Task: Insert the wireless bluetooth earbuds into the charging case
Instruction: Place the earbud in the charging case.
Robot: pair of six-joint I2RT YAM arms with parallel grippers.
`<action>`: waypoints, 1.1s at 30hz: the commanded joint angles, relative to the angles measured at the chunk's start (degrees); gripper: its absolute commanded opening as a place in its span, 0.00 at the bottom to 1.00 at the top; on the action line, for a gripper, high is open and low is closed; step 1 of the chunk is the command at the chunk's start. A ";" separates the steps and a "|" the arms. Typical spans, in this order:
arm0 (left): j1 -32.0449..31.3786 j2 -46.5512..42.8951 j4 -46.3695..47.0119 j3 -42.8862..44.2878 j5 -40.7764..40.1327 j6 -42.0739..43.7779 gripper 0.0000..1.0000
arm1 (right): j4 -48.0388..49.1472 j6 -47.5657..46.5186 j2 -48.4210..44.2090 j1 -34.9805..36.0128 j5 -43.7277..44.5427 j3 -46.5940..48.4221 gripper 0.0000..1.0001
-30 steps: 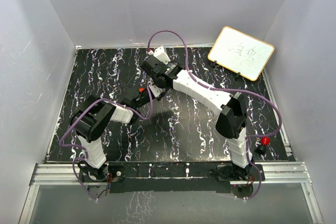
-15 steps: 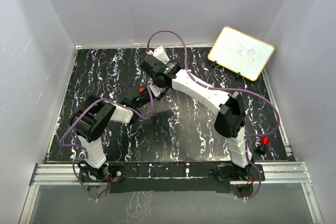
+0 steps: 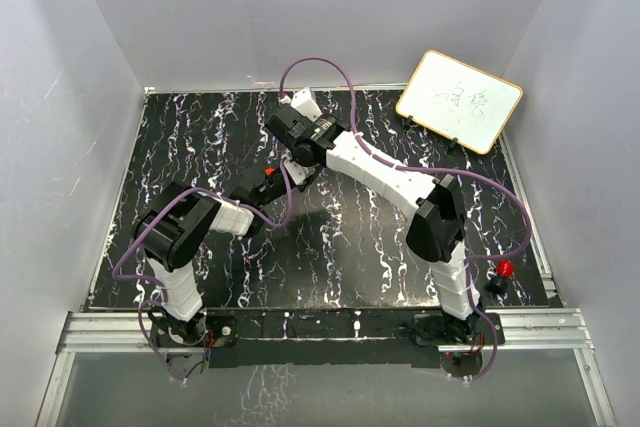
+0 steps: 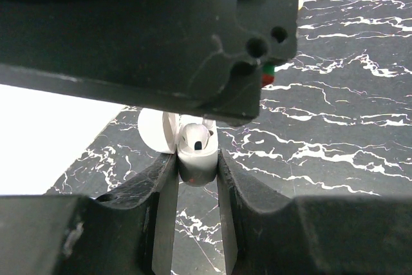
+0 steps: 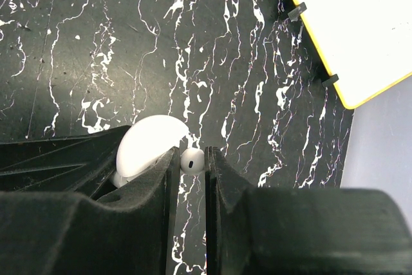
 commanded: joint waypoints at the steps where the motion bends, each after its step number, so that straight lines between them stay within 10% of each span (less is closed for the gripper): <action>1: -0.85 -2.81 5.35 1.63 1.94 0.16 0.00 | 2.17 1.73 1.12 1.52 -2.08 2.78 0.08; 33: -1.00 -3.26 4.77 1.29 1.85 0.20 0.00 | 3.09 2.16 1.16 2.16 -1.62 4.46 0.08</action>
